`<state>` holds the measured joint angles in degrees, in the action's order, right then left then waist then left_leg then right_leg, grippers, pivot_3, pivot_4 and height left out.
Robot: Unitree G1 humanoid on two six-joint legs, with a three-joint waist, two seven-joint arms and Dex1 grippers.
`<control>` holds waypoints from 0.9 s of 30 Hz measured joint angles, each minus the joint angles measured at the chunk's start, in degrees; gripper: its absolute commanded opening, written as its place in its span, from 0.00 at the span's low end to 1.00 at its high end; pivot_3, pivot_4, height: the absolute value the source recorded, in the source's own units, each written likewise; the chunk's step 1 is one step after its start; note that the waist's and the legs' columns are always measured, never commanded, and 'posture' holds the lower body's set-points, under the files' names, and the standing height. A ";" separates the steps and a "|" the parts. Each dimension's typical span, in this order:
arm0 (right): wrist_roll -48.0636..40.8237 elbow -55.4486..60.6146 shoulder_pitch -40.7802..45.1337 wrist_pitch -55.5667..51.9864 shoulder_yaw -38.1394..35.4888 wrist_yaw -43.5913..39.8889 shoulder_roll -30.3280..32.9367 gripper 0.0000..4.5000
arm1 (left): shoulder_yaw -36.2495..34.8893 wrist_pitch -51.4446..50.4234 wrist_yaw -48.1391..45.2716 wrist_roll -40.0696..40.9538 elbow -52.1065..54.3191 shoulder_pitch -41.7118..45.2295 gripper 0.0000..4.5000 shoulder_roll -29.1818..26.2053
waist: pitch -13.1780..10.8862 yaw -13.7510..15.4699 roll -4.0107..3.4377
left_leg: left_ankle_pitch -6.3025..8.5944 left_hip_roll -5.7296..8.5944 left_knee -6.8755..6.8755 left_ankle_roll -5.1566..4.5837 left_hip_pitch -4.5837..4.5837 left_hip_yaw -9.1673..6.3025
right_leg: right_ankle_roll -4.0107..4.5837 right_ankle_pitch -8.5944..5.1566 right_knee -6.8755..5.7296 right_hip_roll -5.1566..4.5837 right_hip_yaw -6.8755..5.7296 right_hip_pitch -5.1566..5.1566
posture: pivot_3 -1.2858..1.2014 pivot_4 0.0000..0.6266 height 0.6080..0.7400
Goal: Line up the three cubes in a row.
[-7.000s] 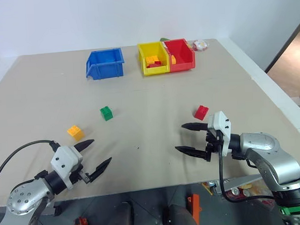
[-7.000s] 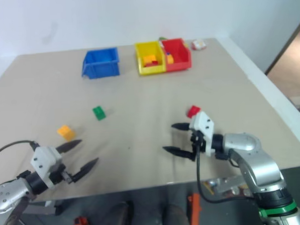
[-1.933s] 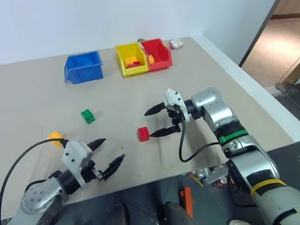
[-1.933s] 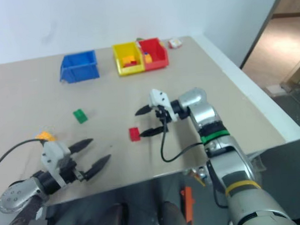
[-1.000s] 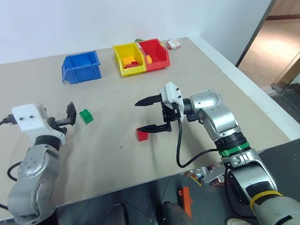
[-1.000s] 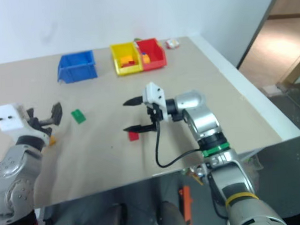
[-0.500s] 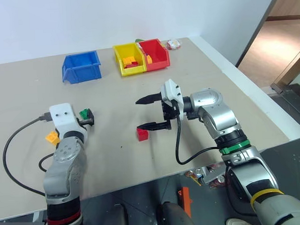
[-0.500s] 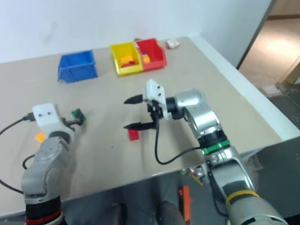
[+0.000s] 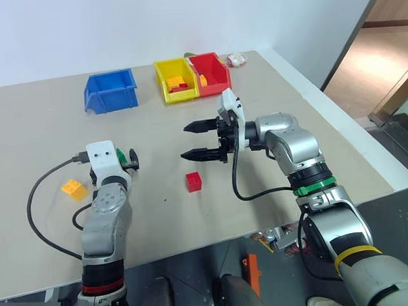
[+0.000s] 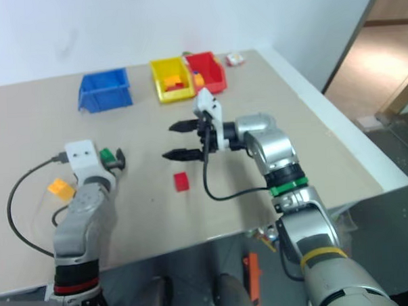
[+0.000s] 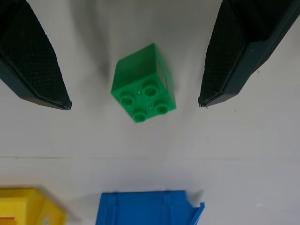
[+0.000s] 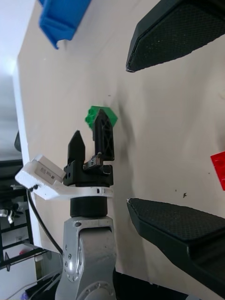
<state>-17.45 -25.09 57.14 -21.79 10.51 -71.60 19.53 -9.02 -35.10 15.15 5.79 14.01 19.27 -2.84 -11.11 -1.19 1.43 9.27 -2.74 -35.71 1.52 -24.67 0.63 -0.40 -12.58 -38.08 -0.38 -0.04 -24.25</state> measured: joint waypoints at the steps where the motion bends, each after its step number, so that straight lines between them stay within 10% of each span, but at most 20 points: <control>1: 0.02 -0.01 0.00 0.23 0.00 0.37 -0.01 0.99 | -0.04 0.09 0.68 -0.52 -0.42 0.36 1.00 0.25 | 0.00 0.00 0.00 | 0.00 0.00 0.00 0.00 -0.01 0.00 | 0.00 0.00 0.00 0.01 0.00 -0.01 | 0.52 0.24 1.00; 20: 2.06 -0.99 -0.01 5.80 0.01 2.22 -0.25 0.99 | -1.10 3.94 1.34 -3.45 -13.50 6.57 1.00 1.20 | 0.00 -0.01 0.01 | 0.00 0.01 0.01 0.00 -0.01 0.03 | -0.04 0.01 0.00 0.01 0.02 -0.02 | 0.52 0.24 1.00; 27: 2.19 -1.07 -0.01 6.21 0.01 2.31 -0.08 1.00 | -1.69 4.93 0.52 -3.49 -15.78 6.91 0.51 1.19 | 0.00 -0.01 0.01 | 0.00 0.00 0.01 0.00 -0.04 0.03 | -0.04 0.02 0.00 0.01 0.02 -0.05 | 0.52 0.24 1.00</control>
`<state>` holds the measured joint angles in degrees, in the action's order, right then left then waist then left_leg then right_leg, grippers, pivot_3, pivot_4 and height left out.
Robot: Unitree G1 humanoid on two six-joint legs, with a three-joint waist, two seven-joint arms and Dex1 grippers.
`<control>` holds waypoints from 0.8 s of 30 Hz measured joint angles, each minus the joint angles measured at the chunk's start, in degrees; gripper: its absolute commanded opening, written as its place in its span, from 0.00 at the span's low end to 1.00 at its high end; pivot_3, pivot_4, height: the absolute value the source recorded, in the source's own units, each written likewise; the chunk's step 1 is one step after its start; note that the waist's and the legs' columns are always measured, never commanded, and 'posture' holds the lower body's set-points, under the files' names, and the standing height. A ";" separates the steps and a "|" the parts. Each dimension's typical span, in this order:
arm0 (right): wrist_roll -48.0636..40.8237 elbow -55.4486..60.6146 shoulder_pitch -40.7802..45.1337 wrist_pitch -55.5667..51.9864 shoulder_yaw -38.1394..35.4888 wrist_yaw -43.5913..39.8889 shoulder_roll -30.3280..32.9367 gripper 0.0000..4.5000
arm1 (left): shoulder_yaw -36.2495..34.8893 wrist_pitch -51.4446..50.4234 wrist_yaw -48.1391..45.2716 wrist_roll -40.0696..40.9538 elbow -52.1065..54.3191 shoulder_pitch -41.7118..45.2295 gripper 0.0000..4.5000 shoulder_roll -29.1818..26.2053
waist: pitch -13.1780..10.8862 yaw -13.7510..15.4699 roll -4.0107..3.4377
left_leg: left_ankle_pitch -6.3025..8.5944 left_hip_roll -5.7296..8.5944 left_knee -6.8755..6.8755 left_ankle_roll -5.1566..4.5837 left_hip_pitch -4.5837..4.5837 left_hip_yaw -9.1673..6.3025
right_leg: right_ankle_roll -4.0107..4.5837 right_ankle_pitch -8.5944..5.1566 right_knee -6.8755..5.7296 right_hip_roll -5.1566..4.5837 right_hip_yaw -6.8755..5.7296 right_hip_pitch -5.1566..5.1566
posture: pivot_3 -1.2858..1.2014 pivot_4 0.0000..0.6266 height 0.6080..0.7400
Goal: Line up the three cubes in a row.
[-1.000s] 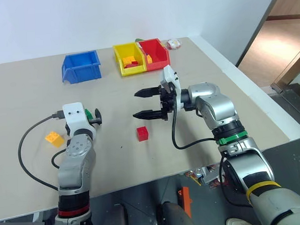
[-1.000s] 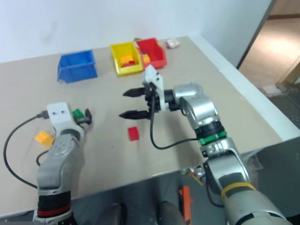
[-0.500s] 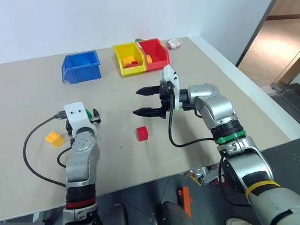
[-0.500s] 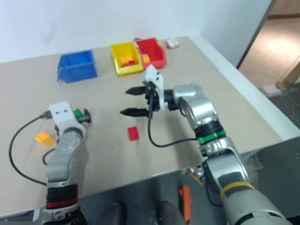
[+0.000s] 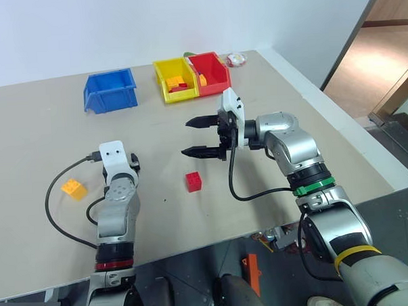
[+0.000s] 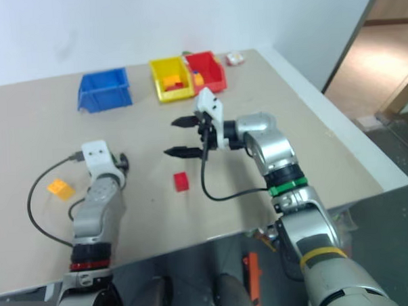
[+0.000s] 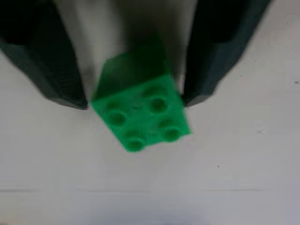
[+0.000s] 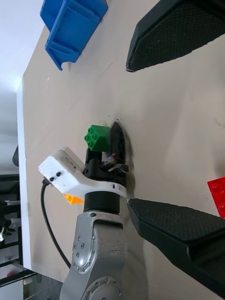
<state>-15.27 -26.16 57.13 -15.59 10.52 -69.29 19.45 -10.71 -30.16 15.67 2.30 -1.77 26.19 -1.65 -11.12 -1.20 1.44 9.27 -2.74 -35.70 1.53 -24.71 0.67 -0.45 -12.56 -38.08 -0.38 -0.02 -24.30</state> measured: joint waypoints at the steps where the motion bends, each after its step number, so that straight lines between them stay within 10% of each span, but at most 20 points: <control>1: 0.01 -0.03 0.00 0.00 0.00 0.09 0.01 1.00 | -0.03 0.08 0.02 -0.04 0.00 0.03 0.43 -0.02 | 0.00 0.00 0.00 | 0.00 0.00 0.00 0.00 0.00 0.00 | 0.00 0.00 0.00 0.00 0.00 0.00 | 0.52 0.24 1.00; 18: 0.88 -2.23 0.02 2.26 0.02 0.08 -0.10 1.00 | 10.59 -3.60 -14.52 -1.31 16.03 -4.79 0.31 -7.59 | 0.00 -0.01 0.00 | 0.00 -0.01 0.02 0.00 0.00 0.04 | 0.00 0.00 0.00 0.00 0.05 -0.04 | 0.52 0.24 1.00; 24: 0.81 -2.25 0.06 1.89 0.04 -2.69 0.90 1.00 | 10.59 -5.21 -41.05 11.65 26.39 -10.22 0.31 -25.96 | -0.02 -0.24 -0.04 | 0.00 -0.15 0.24 0.01 0.12 0.12 | 0.22 -0.09 -0.02 0.16 0.09 -0.12 | 0.52 0.24 1.00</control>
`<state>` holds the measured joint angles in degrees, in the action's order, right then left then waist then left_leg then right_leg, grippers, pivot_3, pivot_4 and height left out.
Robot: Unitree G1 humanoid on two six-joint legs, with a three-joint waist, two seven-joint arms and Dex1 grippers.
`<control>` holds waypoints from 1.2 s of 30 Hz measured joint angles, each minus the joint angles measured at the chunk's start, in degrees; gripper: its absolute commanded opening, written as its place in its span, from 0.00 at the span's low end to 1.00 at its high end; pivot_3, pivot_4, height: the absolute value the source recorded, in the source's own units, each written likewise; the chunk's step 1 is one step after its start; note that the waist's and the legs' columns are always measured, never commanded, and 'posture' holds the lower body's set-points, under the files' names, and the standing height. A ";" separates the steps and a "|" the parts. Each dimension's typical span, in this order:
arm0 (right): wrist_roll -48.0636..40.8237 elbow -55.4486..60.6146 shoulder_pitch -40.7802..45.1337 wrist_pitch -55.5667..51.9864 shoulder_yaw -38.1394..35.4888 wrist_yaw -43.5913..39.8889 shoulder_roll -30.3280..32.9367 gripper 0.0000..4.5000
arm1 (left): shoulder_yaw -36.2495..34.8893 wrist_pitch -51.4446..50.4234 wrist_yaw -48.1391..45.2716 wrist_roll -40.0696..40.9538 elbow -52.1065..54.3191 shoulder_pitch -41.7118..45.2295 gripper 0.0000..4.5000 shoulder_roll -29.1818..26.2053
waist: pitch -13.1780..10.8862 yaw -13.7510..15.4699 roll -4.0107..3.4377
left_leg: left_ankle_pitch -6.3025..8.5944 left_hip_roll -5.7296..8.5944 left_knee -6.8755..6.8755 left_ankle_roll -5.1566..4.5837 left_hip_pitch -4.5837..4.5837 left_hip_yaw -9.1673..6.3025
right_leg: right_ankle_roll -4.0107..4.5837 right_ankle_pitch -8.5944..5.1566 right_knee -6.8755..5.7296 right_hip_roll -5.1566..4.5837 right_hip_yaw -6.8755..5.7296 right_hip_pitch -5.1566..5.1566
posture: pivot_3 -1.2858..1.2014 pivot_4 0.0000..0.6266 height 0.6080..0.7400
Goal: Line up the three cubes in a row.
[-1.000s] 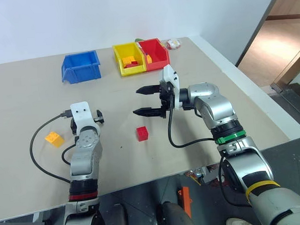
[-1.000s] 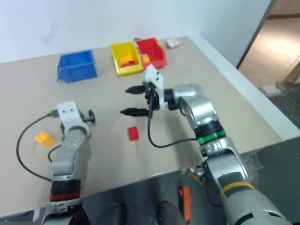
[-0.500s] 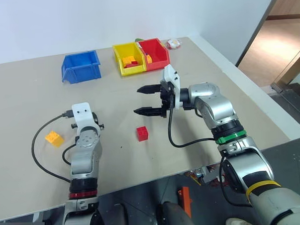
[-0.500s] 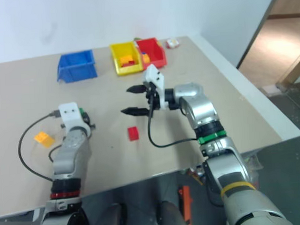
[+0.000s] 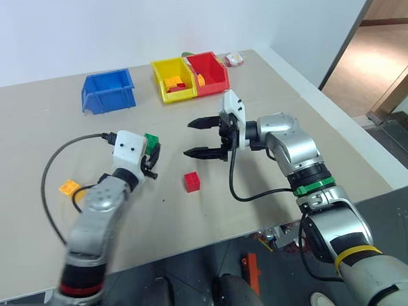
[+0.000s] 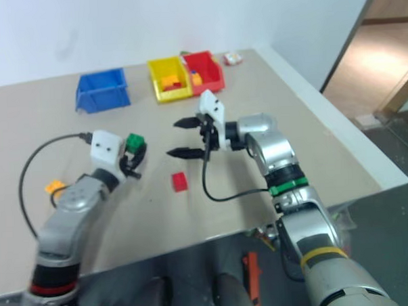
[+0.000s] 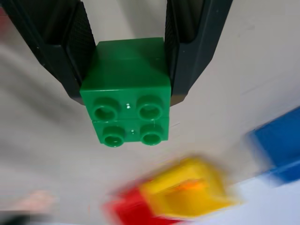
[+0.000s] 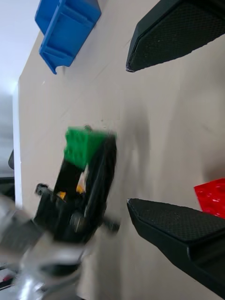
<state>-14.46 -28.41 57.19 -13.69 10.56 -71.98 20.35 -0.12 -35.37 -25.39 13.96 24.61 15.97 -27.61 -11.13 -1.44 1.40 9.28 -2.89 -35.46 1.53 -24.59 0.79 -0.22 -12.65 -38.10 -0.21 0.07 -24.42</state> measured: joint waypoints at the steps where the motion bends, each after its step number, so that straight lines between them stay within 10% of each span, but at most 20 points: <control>1: -0.04 0.01 0.00 -0.24 0.03 -0.92 0.61 1.00 | -0.79 0.07 -3.90 1.68 0.05 -1.33 0.31 -2.51 | 0.00 0.03 0.00 | 0.00 0.00 0.03 0.00 0.00 0.00 | 0.04 -0.03 -0.01 0.00 -0.02 -0.02 | 0.52 0.24 1.00; 11: 0.29 1.66 -2.48 2.05 0.59 -5.43 2.14 1.00 | 0.65 11.03 -27.25 6.96 -7.65 -4.52 0.31 -11.73 | 0.00 0.21 0.00 | 0.00 -0.02 0.00 0.00 -0.03 0.05 | 0.11 -0.10 0.02 -0.05 -0.04 -0.03 | 0.52 0.24 1.00; 36: -0.07 5.71 -4.82 0.24 0.59 -6.06 4.00 1.00 | 8.32 18.98 -34.13 -0.01 -21.19 4.07 0.31 -11.22 | 0.00 0.20 0.00 | 0.01 -0.08 0.02 -0.01 -0.06 0.11 | 0.05 -0.07 -0.01 0.02 0.01 -0.10 | 0.52 0.24 1.00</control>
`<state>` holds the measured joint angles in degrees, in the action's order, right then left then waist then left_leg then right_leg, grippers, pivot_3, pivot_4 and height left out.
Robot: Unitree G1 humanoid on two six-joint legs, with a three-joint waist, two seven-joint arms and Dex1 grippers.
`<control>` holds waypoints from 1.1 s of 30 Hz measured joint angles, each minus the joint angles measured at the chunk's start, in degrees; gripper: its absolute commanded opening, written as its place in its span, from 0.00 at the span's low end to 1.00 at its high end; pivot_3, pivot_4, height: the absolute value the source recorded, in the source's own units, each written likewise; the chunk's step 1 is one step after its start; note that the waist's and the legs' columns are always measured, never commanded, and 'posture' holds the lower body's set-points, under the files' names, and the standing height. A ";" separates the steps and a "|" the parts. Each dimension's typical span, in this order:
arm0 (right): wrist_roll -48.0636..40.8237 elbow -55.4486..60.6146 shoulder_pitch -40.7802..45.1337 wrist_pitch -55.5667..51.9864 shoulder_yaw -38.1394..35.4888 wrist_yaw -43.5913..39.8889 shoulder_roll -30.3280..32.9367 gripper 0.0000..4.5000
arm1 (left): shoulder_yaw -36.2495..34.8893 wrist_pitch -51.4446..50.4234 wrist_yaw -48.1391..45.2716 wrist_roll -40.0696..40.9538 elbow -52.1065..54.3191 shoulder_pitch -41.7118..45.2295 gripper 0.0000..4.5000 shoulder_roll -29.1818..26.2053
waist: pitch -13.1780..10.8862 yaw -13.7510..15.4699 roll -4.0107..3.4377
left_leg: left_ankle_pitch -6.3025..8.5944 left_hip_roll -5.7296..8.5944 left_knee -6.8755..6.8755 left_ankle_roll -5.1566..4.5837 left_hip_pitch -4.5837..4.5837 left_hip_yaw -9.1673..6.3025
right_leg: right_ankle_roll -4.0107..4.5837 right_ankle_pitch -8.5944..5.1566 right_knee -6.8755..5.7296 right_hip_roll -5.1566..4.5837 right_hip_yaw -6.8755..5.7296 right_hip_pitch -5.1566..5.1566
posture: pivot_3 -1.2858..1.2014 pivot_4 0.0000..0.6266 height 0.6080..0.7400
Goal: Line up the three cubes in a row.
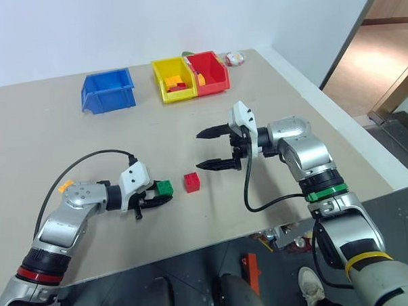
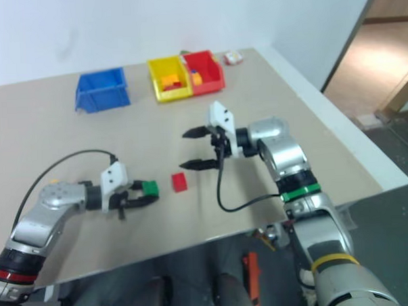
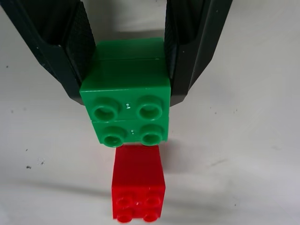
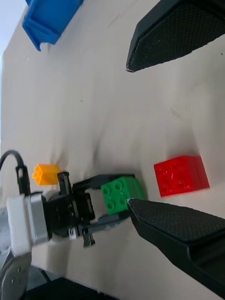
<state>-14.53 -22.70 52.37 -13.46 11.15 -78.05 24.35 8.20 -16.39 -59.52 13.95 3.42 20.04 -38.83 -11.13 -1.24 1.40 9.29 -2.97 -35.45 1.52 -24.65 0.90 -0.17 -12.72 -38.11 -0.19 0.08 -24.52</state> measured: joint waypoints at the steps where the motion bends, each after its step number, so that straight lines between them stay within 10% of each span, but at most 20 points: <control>1: -0.36 0.37 -0.39 -0.35 0.01 -0.92 0.20 1.00 | 0.00 0.43 -0.13 -0.12 -0.35 0.00 0.31 -0.03 | 0.00 0.00 0.00 | 0.00 0.00 0.00 0.00 0.00 0.00 | 0.00 0.00 0.00 0.00 0.00 0.00 | 0.52 0.24 1.00; 8: -0.16 1.13 -0.86 1.87 0.12 -2.31 0.52 1.00 | 0.32 2.80 -1.00 -1.85 -1.73 0.36 0.31 -0.22 | 0.00 -0.01 0.00 | 0.00 -0.01 -0.03 0.00 0.03 0.01 | 0.00 0.01 -0.04 0.01 0.00 0.01 | 0.52 0.24 1.00; 16: 0.43 0.49 -0.85 3.48 0.13 -2.06 0.37 1.00 | 0.65 4.77 0.18 -4.79 -2.89 0.93 0.98 -0.27 | 0.01 0.00 0.01 | 0.00 -0.01 -0.03 0.00 0.03 0.03 | 0.00 0.01 -0.05 0.01 0.02 0.02 | 0.52 0.24 1.00; 33: 1.27 -1.88 -0.45 4.34 0.16 -2.10 0.27 1.00 | -11.84 -12.82 0.36 8.67 17.48 -4.46 0.99 -8.92 | 0.00 -0.05 0.01 | 0.01 -0.06 -0.04 -0.01 0.01 0.10 | -0.01 0.01 -0.06 0.03 0.08 -0.06 | 0.52 0.24 1.00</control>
<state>-13.27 -24.58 51.92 -9.12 11.31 -80.15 24.62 -3.64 -29.21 -59.16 22.62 20.90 15.58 -47.75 -11.13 -1.29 1.41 9.30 -3.02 -35.49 1.51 -24.63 1.00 -0.18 -12.71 -38.17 -0.16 0.17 -24.57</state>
